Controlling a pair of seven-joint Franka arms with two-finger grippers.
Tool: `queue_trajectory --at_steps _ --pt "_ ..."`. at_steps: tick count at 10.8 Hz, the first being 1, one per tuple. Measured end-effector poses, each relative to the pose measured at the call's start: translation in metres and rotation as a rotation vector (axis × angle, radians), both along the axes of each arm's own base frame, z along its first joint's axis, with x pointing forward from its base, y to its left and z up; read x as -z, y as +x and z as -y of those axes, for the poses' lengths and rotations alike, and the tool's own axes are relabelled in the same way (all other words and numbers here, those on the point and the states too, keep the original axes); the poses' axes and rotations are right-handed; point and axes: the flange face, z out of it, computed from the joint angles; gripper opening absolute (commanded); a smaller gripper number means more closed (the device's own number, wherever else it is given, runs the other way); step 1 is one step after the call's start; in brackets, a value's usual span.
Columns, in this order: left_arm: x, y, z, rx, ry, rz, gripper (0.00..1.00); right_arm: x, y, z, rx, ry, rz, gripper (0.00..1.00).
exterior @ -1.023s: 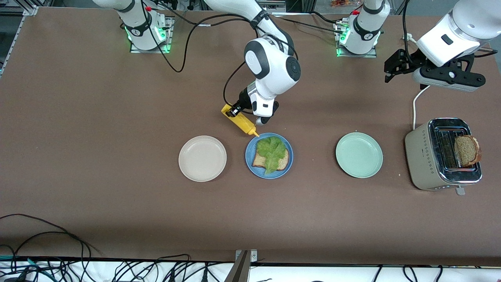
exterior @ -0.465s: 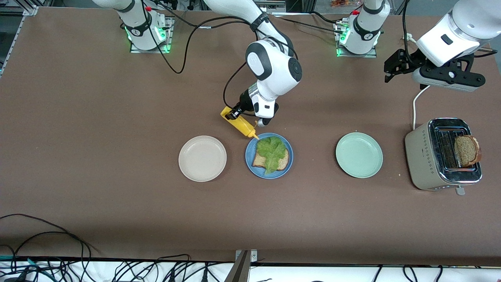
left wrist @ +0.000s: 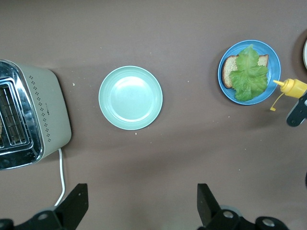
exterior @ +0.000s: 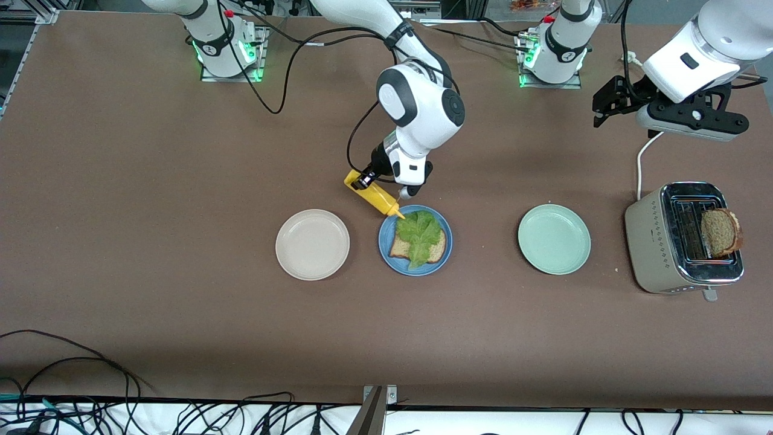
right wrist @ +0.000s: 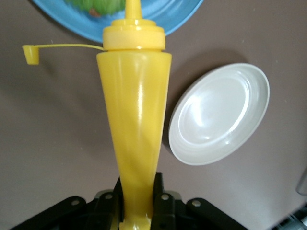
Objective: Make sandwich in blue plate with both arms
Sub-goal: 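Tilt the mustard bottle over the lettuce with the right gripper, then carry the mustard bottle with the right gripper back past the white plate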
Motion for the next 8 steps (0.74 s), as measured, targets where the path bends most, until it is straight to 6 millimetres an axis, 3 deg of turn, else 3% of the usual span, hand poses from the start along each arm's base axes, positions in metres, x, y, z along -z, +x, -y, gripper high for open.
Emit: queue_trajectory --at_steps 2,3,5,6,8 --pt "0.0 0.0 0.0 0.0 0.0 0.0 1.0 -0.033 0.04 0.027 0.054 0.159 -0.048 0.0" --pt "0.0 0.0 0.0 0.001 0.0 0.0 1.0 -0.064 0.071 0.056 0.09 0.271 -0.084 0.0" --pt "0.0 0.0 0.0 0.001 0.0 -0.001 1.0 -0.13 0.126 0.135 0.124 0.466 -0.151 0.0" --pt "0.0 0.0 0.0 0.0 0.0 -0.001 1.0 -0.151 0.145 0.173 0.121 0.545 -0.183 0.0" --pt "0.0 0.0 0.0 -0.001 0.0 -0.001 1.0 -0.169 0.173 0.241 0.106 0.704 -0.258 0.0"
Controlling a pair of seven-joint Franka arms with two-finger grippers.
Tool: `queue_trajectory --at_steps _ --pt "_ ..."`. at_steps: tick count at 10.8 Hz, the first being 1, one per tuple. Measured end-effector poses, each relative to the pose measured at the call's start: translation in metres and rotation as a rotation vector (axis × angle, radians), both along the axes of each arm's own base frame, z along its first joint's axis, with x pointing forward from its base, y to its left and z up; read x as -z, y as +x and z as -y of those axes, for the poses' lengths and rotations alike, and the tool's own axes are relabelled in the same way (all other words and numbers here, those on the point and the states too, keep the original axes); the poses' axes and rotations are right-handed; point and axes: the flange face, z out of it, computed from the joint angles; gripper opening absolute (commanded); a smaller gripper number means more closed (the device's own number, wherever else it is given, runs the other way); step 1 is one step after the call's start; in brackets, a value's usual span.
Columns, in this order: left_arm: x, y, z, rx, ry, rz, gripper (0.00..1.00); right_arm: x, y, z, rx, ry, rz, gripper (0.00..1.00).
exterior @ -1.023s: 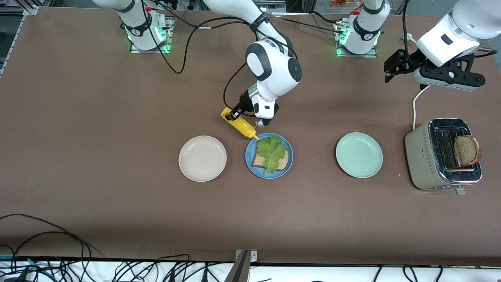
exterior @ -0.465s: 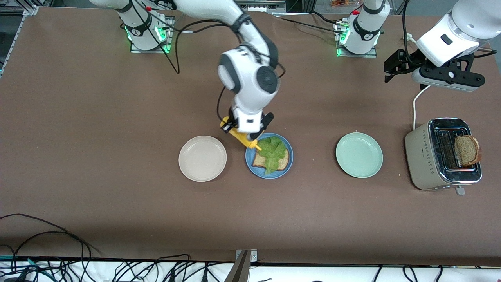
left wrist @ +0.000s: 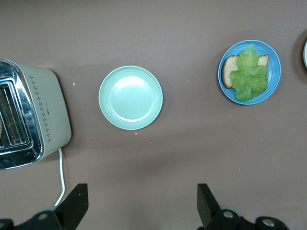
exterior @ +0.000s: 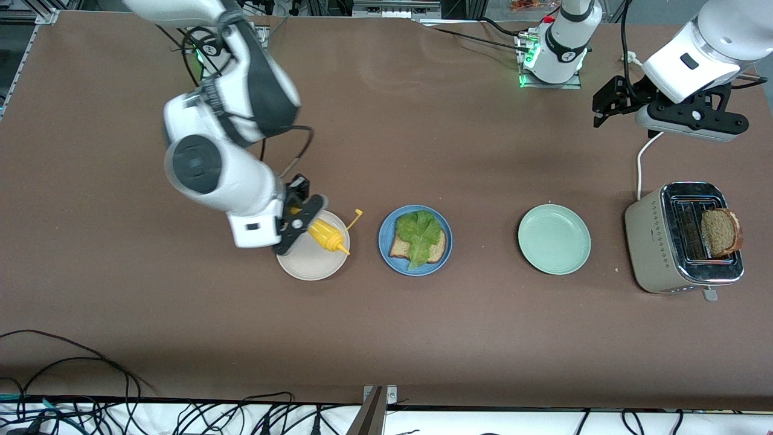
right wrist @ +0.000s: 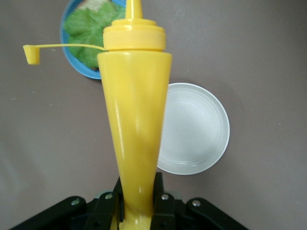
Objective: Make sandwich in blue plate with both arms
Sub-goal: 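Carry the mustard bottle with the right gripper back past the white plate, then set the mustard down while the left gripper reaches the toaster bread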
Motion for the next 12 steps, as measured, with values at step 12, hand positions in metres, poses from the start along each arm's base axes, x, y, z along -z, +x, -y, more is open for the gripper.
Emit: queue_trajectory --at_steps 12 --pt "0.054 0.038 -0.086 -0.132 0.08 -0.075 1.0 0.114 0.053 0.276 -0.343 0.702 0.002 0.0"
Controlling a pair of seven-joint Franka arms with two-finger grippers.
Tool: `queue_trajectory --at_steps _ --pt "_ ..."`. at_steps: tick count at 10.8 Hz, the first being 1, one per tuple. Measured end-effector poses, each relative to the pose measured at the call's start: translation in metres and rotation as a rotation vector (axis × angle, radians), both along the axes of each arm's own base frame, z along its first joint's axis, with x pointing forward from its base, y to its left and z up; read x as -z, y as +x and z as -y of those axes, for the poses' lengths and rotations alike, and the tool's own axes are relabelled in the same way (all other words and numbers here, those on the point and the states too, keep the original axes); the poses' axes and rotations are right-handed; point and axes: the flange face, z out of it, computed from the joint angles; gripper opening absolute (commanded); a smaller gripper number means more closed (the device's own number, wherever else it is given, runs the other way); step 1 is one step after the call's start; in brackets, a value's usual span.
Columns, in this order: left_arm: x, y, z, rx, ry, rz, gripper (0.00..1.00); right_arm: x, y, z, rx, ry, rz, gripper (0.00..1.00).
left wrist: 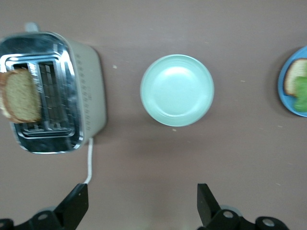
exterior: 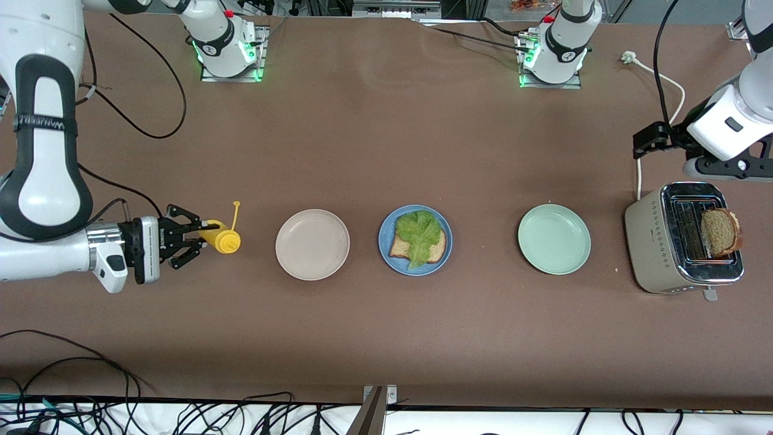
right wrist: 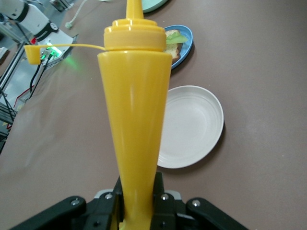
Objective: Make sandwich in blue plate with both arms
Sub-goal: 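Set the mustard down while the left gripper reaches the toaster bread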
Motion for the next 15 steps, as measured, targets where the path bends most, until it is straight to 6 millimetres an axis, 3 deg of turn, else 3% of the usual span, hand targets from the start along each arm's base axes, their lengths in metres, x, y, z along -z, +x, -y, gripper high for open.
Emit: queue_trajectory --at_steps 2,4,5,8,9,12,15 --pt "0.016 0.019 -0.013 0.018 0.109 0.027 1.0 0.046 0.002 0.022 -0.027 0.114 0.039 0.0" --pt "0.045 0.038 -0.038 0.06 0.139 -0.01 1.0 0.089 0.003 0.028 -0.038 0.257 0.095 0.0" --pt "0.058 0.048 -0.065 0.089 0.124 -0.019 1.0 0.11 0.002 0.028 -0.04 0.328 0.126 0.0" --pt "0.095 0.064 -0.175 0.138 0.038 0.001 1.0 0.158 -0.003 0.029 -0.059 0.441 0.196 0.0" --pt "0.11 0.065 -0.199 0.144 0.022 0.002 1.0 0.17 -0.006 0.031 -0.071 0.456 0.21 0.0" --pt "0.148 0.072 -0.227 0.148 -0.012 0.005 1.0 0.206 -0.013 0.027 -0.084 0.529 0.264 0.0" --pt "0.168 0.068 -0.258 0.133 -0.063 0.018 0.95 0.247 -0.024 0.026 -0.105 0.56 0.295 0.0"
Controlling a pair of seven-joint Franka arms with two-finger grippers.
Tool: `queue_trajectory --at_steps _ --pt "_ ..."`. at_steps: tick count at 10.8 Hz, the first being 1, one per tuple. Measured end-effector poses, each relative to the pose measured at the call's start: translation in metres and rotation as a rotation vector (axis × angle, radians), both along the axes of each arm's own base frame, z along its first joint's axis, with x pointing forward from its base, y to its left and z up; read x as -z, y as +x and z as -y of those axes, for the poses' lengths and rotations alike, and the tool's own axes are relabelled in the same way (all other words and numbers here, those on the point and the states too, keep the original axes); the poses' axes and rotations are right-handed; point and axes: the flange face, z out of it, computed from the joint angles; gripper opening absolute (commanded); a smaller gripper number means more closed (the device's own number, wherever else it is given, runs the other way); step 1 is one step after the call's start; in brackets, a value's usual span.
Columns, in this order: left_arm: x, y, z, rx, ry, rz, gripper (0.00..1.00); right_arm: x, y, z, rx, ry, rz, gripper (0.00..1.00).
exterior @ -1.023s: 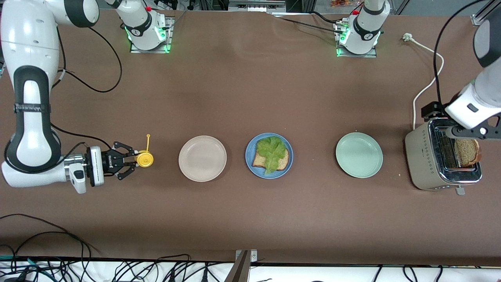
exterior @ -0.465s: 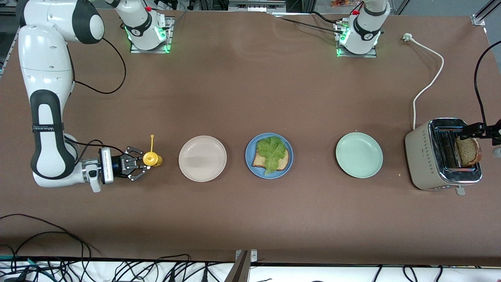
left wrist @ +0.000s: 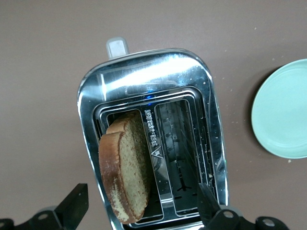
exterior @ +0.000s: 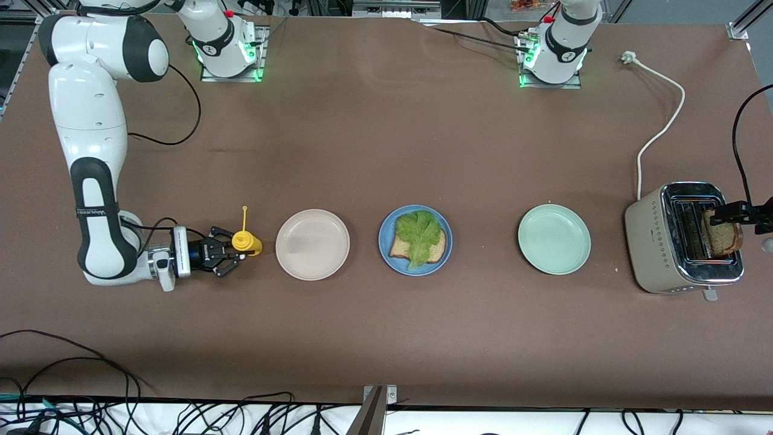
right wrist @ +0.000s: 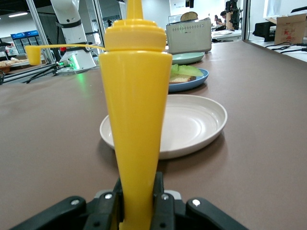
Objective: Make sandwich in blue plate with both arms
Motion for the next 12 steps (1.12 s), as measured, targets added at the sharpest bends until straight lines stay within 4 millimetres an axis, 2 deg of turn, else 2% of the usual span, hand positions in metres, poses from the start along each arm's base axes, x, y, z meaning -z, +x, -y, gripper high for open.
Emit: queue_trajectory --at_steps 1,2,3,4,5,6,8,12 --pt "0.003 -0.003 -0.009 -0.03 -0.035 0.007 0.89 0.005 -0.001 0.001 0.003 0.003 0.005 0.0" --pt "0.01 -0.007 -0.021 -0.052 -0.055 0.004 0.7 0.005 -0.001 0.001 0.0 0.007 0.02 0.09" --pt "0.021 -0.01 -0.031 -0.065 -0.069 -0.007 0.44 0.005 -0.001 0.001 -0.003 0.01 0.034 0.99" --pt "0.032 -0.01 -0.035 -0.072 -0.079 -0.017 0.18 0.005 0.0 0.002 -0.004 0.011 0.039 1.0" --pt "0.04 -0.008 -0.037 -0.076 -0.085 -0.023 0.0 0.005 0.0 0.003 -0.002 0.01 0.041 1.0" --pt "0.043 -0.006 -0.036 -0.094 -0.092 -0.024 0.0 0.005 0.0 0.008 0.005 0.005 0.042 1.0" --pt "0.042 -0.005 -0.039 -0.131 -0.111 -0.014 0.0 0.003 0.004 0.029 0.03 -0.03 0.05 1.0" --pt "0.038 -0.007 -0.047 -0.15 -0.116 -0.002 0.0 -0.022 0.014 0.094 0.075 -0.171 0.02 1.0"
